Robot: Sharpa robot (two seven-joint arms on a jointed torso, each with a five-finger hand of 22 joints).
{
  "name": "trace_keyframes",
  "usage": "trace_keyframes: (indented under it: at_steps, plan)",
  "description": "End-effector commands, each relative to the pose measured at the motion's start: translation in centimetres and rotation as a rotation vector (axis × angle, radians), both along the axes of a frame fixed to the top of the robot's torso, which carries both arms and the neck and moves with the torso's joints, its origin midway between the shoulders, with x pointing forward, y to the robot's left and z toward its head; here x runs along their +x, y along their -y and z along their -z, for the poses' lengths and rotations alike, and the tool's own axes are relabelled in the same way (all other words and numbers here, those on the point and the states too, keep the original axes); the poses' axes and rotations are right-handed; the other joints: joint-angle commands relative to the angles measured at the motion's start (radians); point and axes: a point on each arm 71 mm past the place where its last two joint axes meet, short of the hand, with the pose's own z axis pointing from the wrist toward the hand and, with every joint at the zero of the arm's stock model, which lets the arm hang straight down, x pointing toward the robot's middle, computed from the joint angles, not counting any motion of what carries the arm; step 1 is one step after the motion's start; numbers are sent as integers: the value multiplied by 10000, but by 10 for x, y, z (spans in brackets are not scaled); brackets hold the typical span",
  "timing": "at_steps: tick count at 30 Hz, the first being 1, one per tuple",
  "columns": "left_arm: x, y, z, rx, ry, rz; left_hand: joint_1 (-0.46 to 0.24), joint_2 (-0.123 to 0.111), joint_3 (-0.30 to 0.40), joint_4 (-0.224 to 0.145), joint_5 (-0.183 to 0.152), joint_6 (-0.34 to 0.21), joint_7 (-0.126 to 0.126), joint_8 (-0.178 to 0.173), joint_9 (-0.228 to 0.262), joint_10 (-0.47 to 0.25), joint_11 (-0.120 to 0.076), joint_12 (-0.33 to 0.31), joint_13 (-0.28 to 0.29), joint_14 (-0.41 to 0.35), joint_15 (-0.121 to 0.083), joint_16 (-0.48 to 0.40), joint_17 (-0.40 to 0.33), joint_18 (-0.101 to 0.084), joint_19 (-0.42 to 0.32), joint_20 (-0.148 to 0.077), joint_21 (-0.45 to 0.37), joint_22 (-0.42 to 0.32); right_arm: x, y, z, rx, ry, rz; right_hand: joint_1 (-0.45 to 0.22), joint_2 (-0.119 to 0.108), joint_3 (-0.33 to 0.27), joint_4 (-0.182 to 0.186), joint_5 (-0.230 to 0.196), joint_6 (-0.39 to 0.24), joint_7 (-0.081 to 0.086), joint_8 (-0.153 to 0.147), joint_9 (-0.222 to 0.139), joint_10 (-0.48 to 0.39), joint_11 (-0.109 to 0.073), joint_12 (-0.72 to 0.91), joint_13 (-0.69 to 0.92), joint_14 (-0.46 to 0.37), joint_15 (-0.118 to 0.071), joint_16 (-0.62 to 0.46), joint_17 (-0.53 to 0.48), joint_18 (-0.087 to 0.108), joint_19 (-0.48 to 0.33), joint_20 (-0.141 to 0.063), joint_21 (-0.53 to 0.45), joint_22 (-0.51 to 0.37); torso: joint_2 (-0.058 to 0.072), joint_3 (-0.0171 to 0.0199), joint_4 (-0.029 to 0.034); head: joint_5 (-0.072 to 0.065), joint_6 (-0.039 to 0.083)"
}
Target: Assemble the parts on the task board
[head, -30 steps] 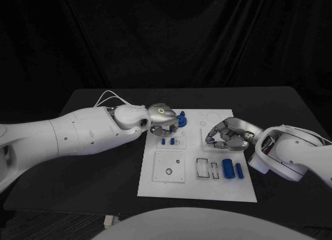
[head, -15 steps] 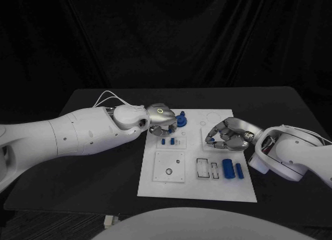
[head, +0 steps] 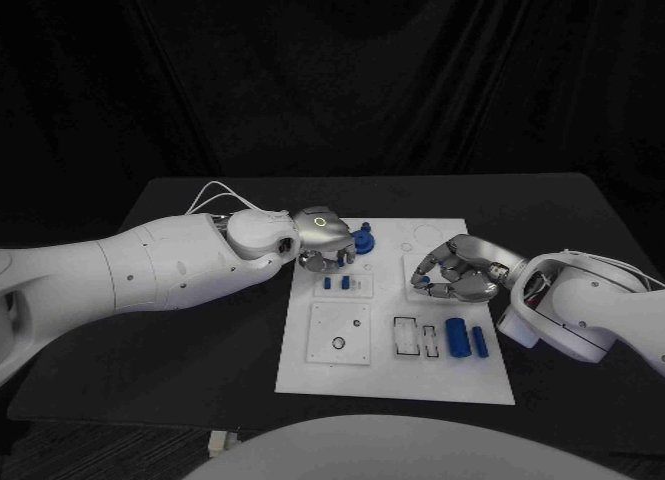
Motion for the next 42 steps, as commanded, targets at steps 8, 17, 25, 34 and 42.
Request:
trace_keyframes:
  at_steps: [8, 17, 25, 34, 42]
  plan:
    - [-1, 0, 4, 245, -254, -31, -248, -105, 110, 28, -149, -525, -257, -229, -135, -401, 143, -256, -65, -176, 83, -167, -246, 87, -121, 51, -238, 1459, -1, 0, 2, -105, -123, 8, 98, 9, 17, -55, 67, 53, 16, 37, -13, 1041, 84, 35, 2634, 1047, 77, 30, 2634, 105, 25, 19, -13, 1672, 1, -2, -2, 4, -2]
    - [-1, -1, 5, 307, -299, -88, -304, -143, 123, 44, -186, -660, -326, -257, -175, -572, 192, -340, -83, -247, 116, -258, -385, 106, -177, 79, -381, 1430, -1, 0, 2, -113, -129, 14, 98, 9, 17, -55, 67, 53, 16, 37, -13, 1041, 84, 35, 2634, 1047, 77, 30, 2634, 105, 25, 19, -13, 1672, 2, -1, -4, 26, -2]
    - [0, -2, 3, 173, -138, -171, -346, -180, 121, 50, -192, -851, -390, -289, -227, -702, 246, -391, -86, -274, 152, -278, -405, 107, -188, 108, -422, 1427, -1, 1, 2, -113, -124, 32, 103, 7, 16, -62, 66, 56, 16, 41, -16, 1041, 84, 35, 2634, 1047, 78, 30, 2634, 108, 20, 20, -25, 1668, -4, 1, -3, 17, -2]
    - [-2, -15, -10, -952, 951, -174, -356, -310, -69, 51, -289, -1586, -698, -301, -439, -1483, 340, -621, -97, -262, 217, -249, -365, 110, -154, 180, -468, 1438, -3, 9, -2, -96, 57, 253, 90, -14, 0, -59, 52, 47, 21, 38, -23, 1041, 85, 35, 2634, 1047, 78, 30, 2634, 107, 25, 20, -19, 1670, -3, 1, -2, 8, -2]
    - [4, -40, -50, -1809, 2347, -415, -183, -338, -224, 69, -391, -1788, -901, -259, -530, -1677, 282, -568, -37, -236, 195, -221, -320, 108, -119, 179, -464, 1450, 4, 18, -22, -158, 765, 503, 57, -47, -31, -43, 9, 48, 24, 41, -34, 1041, 88, 35, 2634, 1047, 80, 30, 2634, 102, 41, 21, 3, 1676, -8, -4, -7, 70, -2]
